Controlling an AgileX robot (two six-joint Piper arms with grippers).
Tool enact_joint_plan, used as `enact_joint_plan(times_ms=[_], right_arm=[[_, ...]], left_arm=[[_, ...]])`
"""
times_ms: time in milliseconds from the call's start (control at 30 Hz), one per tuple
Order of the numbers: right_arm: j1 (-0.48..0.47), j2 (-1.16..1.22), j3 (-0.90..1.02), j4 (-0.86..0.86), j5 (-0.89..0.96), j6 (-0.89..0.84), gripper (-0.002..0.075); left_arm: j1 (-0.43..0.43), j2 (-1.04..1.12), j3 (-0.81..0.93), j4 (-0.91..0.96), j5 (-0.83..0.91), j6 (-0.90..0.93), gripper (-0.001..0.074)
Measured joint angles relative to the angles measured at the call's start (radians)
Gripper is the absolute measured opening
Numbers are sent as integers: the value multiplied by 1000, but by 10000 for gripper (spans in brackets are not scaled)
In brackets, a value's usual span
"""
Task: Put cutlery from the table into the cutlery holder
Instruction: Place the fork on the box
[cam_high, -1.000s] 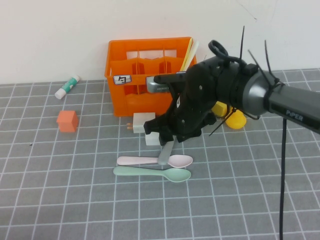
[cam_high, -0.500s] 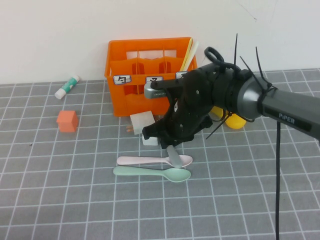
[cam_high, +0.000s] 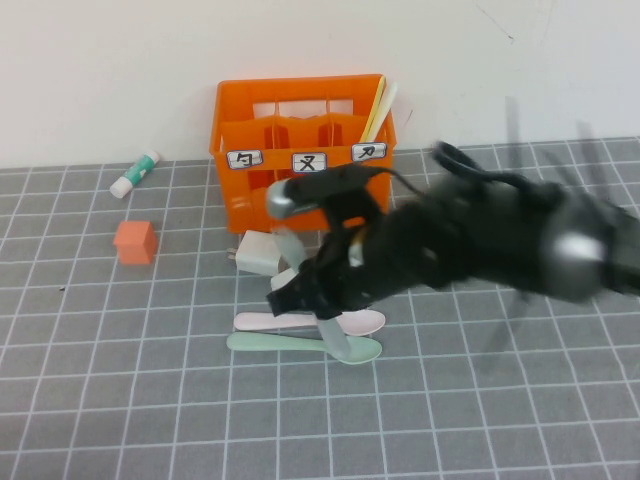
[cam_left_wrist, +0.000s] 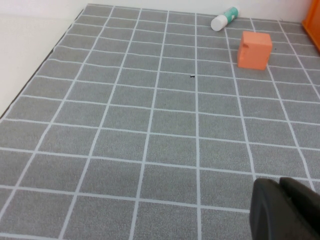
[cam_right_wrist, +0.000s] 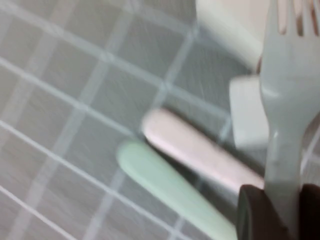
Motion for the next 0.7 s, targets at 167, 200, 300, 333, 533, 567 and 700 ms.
enact_joint_plan(times_ms=[167, 200, 300, 333, 533, 567, 700], right_arm=[[0, -159, 273, 60, -467, 2, 153], [0, -178, 317, 69, -566, 2, 153], [0, -211, 457, 83, -974, -4, 153], [0, -211, 489, 86, -1099, -11, 153], [-2, -204, 532, 103, -1386, -100, 153], [-7, -198, 526, 103, -1395, -127, 153], [-26, -172, 473, 105, -1411, -188, 153]], left_arm=[[0, 0, 0, 0, 0, 0, -1], [0, 0, 0, 0, 0, 0, -1], [0, 0, 0, 0, 0, 0, -1], [0, 0, 0, 0, 0, 0, -1], [0, 0, 0, 0, 0, 0, -1], [0, 0, 0, 0, 0, 0, -1], [0, 0, 0, 0, 0, 0, -1]])
